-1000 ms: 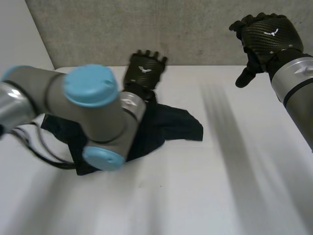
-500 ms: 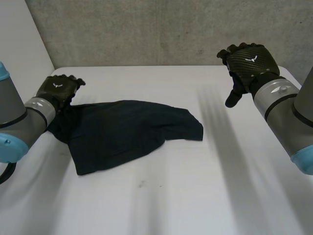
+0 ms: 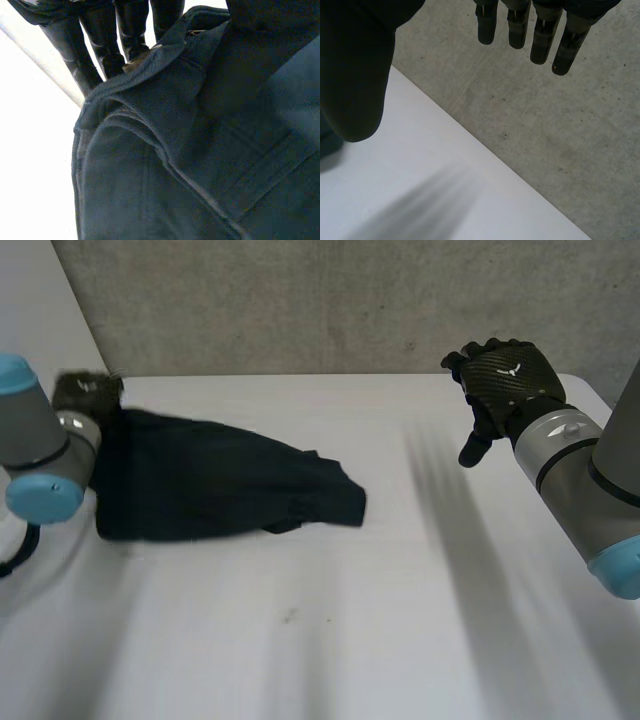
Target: Fold the shorts.
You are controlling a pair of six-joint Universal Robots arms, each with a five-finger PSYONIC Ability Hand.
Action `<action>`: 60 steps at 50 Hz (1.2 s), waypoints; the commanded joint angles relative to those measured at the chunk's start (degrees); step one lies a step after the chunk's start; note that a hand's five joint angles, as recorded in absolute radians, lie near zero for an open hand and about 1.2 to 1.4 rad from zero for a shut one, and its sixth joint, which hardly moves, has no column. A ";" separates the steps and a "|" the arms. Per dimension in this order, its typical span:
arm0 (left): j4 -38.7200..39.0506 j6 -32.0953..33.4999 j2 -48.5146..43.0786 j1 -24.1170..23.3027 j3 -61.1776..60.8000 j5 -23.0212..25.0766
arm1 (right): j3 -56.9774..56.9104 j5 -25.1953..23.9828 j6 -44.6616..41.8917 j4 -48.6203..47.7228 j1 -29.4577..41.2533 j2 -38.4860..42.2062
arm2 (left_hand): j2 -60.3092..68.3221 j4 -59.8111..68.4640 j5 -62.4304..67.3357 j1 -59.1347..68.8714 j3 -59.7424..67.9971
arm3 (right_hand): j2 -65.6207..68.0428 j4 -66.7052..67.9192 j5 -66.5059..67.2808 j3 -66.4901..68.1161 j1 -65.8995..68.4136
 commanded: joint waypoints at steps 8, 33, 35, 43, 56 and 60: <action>8.15 1.79 3.01 -21.56 2.51 4.61 | -0.94 0.18 0.09 -0.09 -0.35 -0.38 | 12.35 11.59 17.68 17.04 15.21 | -2.02 -3.54 -3.20 -1.70 1.43; 8.59 4.16 12.40 -40.30 -16.12 18.42 | -4.80 7.91 0.61 0.17 -2.29 -1.78 | -49.36 -50.12 -44.03 -44.67 -46.51 | -2.02 -3.54 -3.20 -1.70 1.43; 8.76 3.99 16.52 -39.33 -18.40 18.42 | -4.98 7.82 0.52 0.35 -2.02 -1.78 | -51.03 -51.79 -45.70 -46.34 -48.18 | -2.02 -3.54 -3.20 -1.70 1.43; 9.20 3.72 26.91 -35.99 -24.04 18.51 | -5.24 6.07 0.79 2.10 -1.85 -1.78 | -54.57 -55.33 -49.25 -49.88 -51.72 | -2.02 -3.54 -3.20 -1.70 1.43; 8.24 -12.00 22.79 -18.86 -23.78 12.54 | -9.45 -2.27 9.48 8.52 0.44 4.18 | -52.72 -53.48 -47.40 -48.04 -49.87 | -2.02 -3.54 -3.20 -1.70 1.43; 8.33 -17.37 18.66 -16.39 -22.29 9.54 | -14.90 -8.16 10.72 9.14 0.35 10.51 | -51.04 -51.80 -45.72 -46.36 -48.19 | -2.02 -3.54 -3.20 -1.70 1.43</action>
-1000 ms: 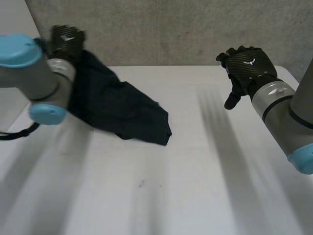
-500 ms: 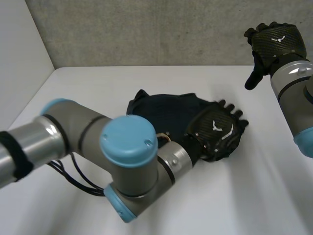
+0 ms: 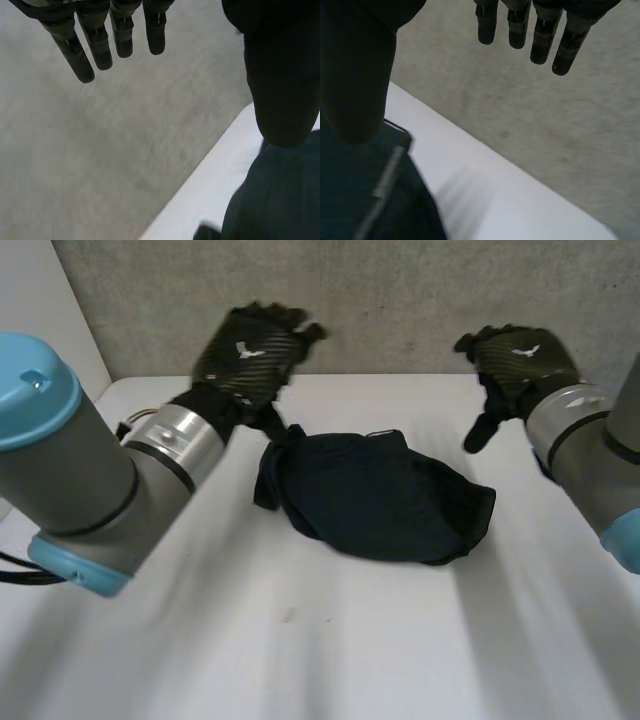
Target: Fold the shorts.
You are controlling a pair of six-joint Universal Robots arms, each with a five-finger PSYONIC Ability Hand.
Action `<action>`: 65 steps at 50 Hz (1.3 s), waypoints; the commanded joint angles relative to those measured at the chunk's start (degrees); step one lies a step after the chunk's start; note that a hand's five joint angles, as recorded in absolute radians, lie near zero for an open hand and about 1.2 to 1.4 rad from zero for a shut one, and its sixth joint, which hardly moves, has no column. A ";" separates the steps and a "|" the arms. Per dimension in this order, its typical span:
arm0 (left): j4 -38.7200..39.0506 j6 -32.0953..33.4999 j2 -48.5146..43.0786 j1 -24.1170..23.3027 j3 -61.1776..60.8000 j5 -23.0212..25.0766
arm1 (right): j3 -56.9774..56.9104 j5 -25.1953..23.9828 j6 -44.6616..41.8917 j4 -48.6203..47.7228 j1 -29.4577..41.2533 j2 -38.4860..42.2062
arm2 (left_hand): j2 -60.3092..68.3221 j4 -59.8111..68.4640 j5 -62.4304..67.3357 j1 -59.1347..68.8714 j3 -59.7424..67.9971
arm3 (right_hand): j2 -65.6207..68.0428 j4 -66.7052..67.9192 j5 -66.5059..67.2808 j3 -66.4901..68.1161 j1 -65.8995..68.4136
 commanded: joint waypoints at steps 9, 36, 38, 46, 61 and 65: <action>-5.71 -11.66 -20.06 6.08 9.39 -5.80 | -21.22 -11.31 7.03 1.18 0.93 24.19 | 4.01 3.83 4.60 3.09 3.17 | -1.12 -2.64 -2.30 -0.80 2.33; -14.77 -13.07 -32.30 0.55 28.38 -5.89 | -23.71 -10.61 7.22 0.74 3.56 17.73 | 65.89 65.71 66.48 64.97 65.05 | 67.98 66.46 66.80 68.30 71.43; -14.77 -12.98 -28.18 0.63 27.86 -6.07 | -23.00 -10.61 6.78 0.65 3.39 15.43 | 65.89 65.71 66.48 64.97 65.05 | 67.98 66.46 66.80 68.30 71.43; -14.77 -12.98 -5.15 1.24 22.33 -6.86 | -19.57 -9.56 2.73 0.65 3.12 2.43 | 65.89 65.71 66.48 64.97 65.05 | 67.98 66.46 66.80 68.30 71.43; -21.97 -13.24 18.16 0.72 20.56 -6.24 | -14.04 -6.57 3.00 -1.11 3.30 -17.00 | 65.89 65.71 66.48 64.97 65.05 | 67.98 66.46 66.80 68.30 71.43; -25.66 -13.24 19.83 0.72 20.04 -6.24 | -12.11 -6.13 3.00 -1.11 3.83 -19.56 | 65.89 65.71 66.48 64.97 65.05 | 67.98 66.46 66.80 68.30 71.43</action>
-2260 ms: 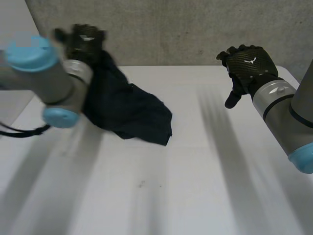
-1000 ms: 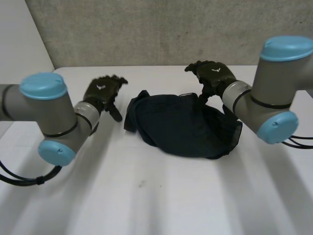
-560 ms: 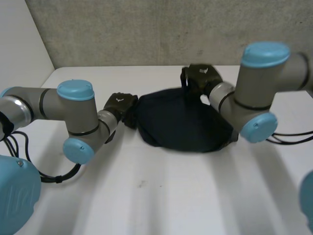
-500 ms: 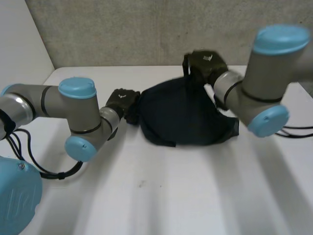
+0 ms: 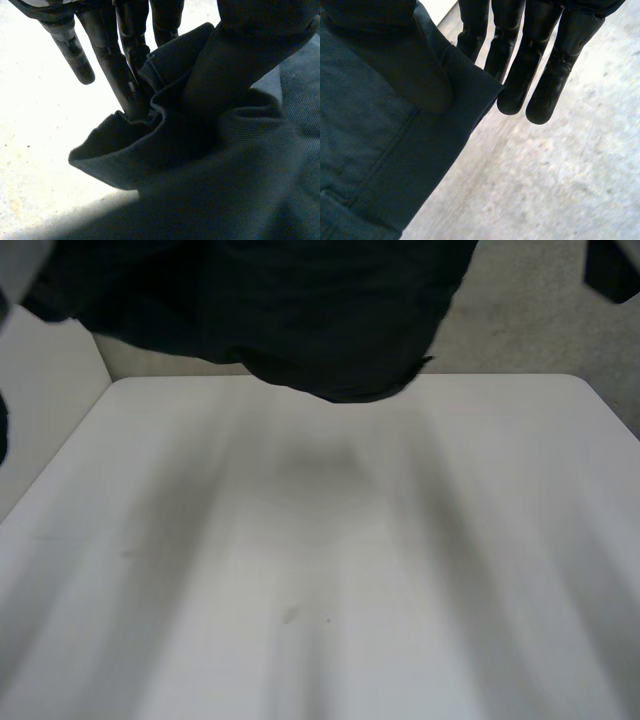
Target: Fold the shorts.
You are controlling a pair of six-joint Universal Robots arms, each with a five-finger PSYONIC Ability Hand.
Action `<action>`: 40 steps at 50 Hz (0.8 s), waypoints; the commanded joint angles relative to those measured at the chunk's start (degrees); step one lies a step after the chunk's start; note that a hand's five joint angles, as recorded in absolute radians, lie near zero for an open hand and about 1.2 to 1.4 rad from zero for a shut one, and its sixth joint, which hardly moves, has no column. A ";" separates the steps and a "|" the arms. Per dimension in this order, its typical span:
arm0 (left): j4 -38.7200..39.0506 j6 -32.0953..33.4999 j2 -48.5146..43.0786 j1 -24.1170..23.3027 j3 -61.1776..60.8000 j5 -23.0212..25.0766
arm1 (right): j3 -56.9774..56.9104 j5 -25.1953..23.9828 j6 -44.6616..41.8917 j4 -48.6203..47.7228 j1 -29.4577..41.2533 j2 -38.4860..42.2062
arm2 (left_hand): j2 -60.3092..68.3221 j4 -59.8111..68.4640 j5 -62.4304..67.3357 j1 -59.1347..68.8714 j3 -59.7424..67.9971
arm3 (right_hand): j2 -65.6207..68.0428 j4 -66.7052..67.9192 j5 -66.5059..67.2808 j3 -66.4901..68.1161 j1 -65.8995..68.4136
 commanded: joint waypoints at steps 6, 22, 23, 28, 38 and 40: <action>-10.67 -0.37 2.27 -0.18 -3.80 -0.36 | 6.63 1.27 0.07 0.40 0.74 -5.49 | 11.48 64.77 14.71 18.88 12.04 | 12.80 11.96 14.86 12.07 24.42; -11.29 -0.10 -31.20 -0.18 -1.00 -0.98 | 8.22 4.79 -0.72 0.40 1.09 20.95 | -12.68 40.61 -9.45 -5.28 -12.11 | 12.80 11.96 14.86 12.07 24.42; -11.38 -0.10 -32.96 0.00 -0.12 -1.07 | 7.87 5.22 -0.81 0.40 1.18 22.71 | -17.05 36.24 -13.82 -9.65 -16.49 | 12.80 11.96 14.86 12.07 24.42; -11.64 0.07 -39.92 0.61 3.05 -3.26 | 7.16 6.37 -0.98 0.40 1.27 30.97 | -28.68 24.61 -25.45 -21.27 -28.11 | 12.80 11.96 14.86 12.07 24.42; -11.99 -0.63 -29.74 0.97 -5.02 -12.75 | 10.59 6.46 -0.98 -1.27 1.26 32.75 | -36.61 16.68 -33.38 -29.20 -36.04 | 12.80 11.96 14.86 12.07 24.42; -11.03 -0.80 -25.10 0.97 -9.49 -14.42 | 11.64 6.46 -0.98 -2.06 1.18 31.87 | -36.61 16.68 -33.38 -29.20 -36.04 | 12.80 11.96 14.86 12.07 24.42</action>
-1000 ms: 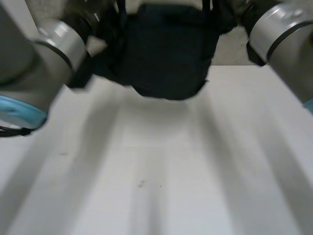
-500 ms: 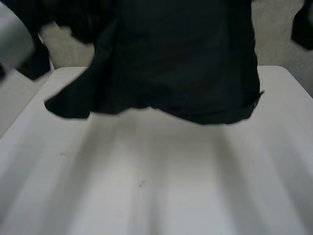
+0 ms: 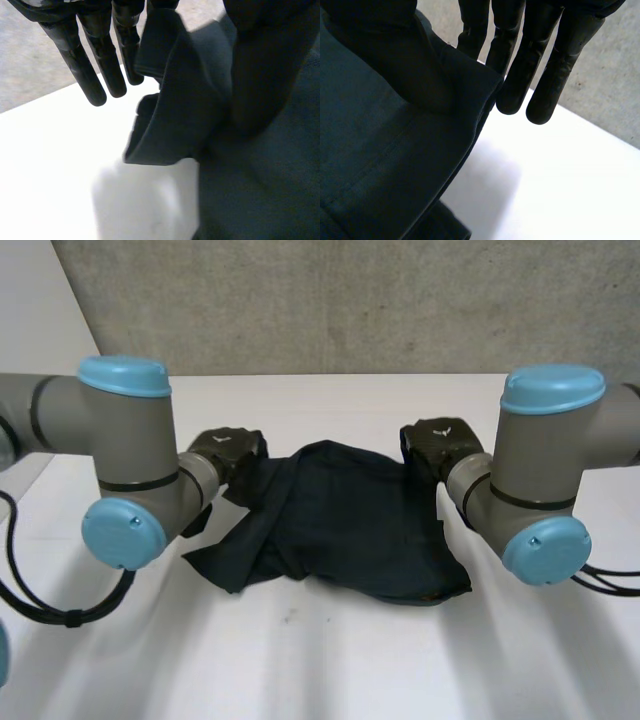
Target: Fold the shorts.
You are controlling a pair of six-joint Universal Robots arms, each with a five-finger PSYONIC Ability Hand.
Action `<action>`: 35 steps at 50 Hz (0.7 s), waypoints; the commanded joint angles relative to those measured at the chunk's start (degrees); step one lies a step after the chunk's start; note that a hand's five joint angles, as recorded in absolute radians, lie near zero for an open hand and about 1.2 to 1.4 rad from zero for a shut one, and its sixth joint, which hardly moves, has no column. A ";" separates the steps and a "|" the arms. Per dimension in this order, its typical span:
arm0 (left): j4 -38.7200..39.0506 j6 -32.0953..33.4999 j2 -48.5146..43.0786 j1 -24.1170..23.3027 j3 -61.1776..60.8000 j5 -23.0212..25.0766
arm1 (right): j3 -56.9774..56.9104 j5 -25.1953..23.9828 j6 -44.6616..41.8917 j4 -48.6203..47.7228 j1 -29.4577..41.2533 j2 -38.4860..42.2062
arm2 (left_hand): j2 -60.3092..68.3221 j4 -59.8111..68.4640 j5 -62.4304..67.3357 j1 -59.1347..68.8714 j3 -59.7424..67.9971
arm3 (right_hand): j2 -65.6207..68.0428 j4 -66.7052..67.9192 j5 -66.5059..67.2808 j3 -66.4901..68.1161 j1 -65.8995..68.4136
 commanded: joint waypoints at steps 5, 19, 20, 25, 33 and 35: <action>2.88 -1.93 19.81 -0.29 -19.20 -7.52 | 5.35 -0.12 0.17 -2.89 -0.11 -4.05 | 1.01 1.55 1.49 1.19 0.60 | 12.80 11.93 14.86 12.06 24.42; 9.11 -12.92 26.07 -3.71 -36.35 -7.78 | 9.93 -0.21 0.08 -5.97 0.59 -7.39 | 1.35 1.89 1.83 1.53 0.93 | 12.80 11.93 14.86 12.06 24.42; 9.65 -12.93 25.72 -3.98 -36.53 -7.87 | 9.93 -0.12 0.08 -5.97 0.77 -7.39 | 1.35 1.89 1.83 1.53 0.93 | 12.80 11.93 14.86 12.06 24.42; 11.85 -12.93 21.06 -4.77 -35.83 -8.84 | 10.28 -0.12 0.08 -6.14 1.39 -7.39 | 1.35 1.89 1.83 1.53 0.93 | 12.80 11.93 14.86 12.06 24.42; 12.46 -12.84 13.24 -4.86 -31.61 -12.27 | 10.89 -0.12 0.08 -6.14 1.47 -7.48 | 2.69 3.23 3.17 2.87 2.27 | 12.80 11.93 14.86 12.06 24.42; 12.46 -12.84 11.22 -4.86 -30.30 -12.70 | 10.98 -0.12 0.08 -6.14 1.39 -7.57 | 7.87 8.41 8.35 8.05 7.45 | 12.80 11.93 14.86 12.06 24.42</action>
